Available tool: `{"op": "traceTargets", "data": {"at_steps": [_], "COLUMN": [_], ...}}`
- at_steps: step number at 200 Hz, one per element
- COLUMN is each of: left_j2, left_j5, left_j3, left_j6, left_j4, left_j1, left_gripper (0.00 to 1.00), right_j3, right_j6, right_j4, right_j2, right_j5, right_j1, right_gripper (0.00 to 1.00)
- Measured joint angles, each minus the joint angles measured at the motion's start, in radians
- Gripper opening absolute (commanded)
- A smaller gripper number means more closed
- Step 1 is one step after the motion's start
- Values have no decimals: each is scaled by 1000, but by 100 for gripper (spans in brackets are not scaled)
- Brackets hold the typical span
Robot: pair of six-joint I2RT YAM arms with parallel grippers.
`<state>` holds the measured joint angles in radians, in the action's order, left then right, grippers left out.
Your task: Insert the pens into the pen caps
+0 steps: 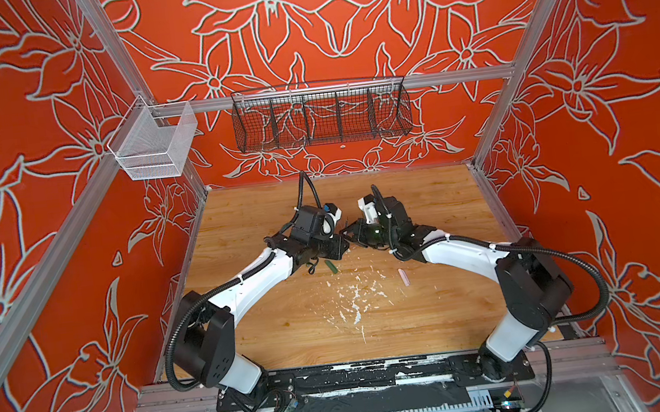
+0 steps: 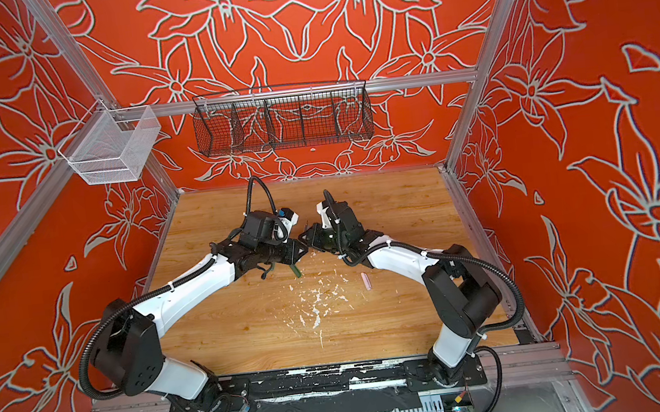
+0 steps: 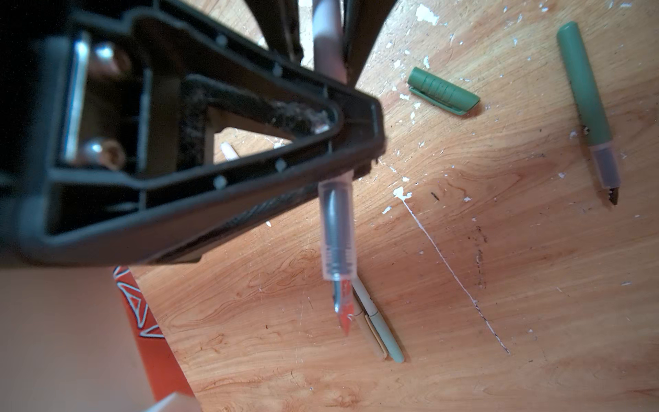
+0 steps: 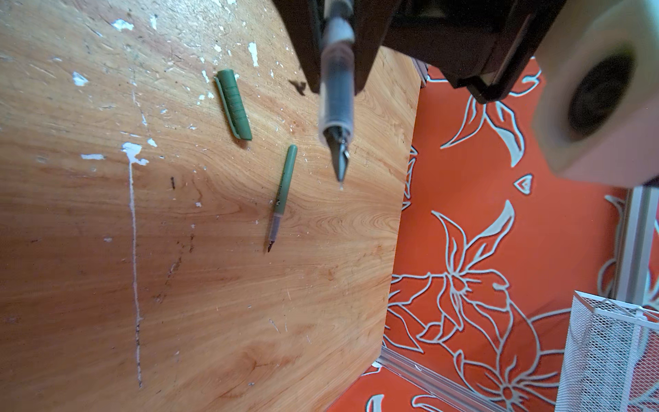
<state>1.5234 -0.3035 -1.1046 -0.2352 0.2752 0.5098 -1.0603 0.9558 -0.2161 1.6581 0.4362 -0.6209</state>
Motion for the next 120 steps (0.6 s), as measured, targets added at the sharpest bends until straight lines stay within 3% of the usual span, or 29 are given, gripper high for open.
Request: {"op": "traceTargets", "data": {"at_steps": [65,77,96,120], "left_j2": [0,0,0,0], "left_j5": [6,6,4,-1], "left_j3": [0,0,0,0], "left_j6": [-8,-8,-8,-8], "left_j4": [0,-1,-1,-7], "left_j1": [-5,-5,-5,-1], "left_gripper": [3,1,0,0], "right_j3": [11,11,11,11], "right_j6": [17,18,16,13], "right_j4": [-22,-22,-26,-25], "right_j2": [-4,-4,-4,-16], "right_j5": [11,12,19,29], "right_j1": [5,6,6,4], "right_gripper": [1,15,28,36]}}
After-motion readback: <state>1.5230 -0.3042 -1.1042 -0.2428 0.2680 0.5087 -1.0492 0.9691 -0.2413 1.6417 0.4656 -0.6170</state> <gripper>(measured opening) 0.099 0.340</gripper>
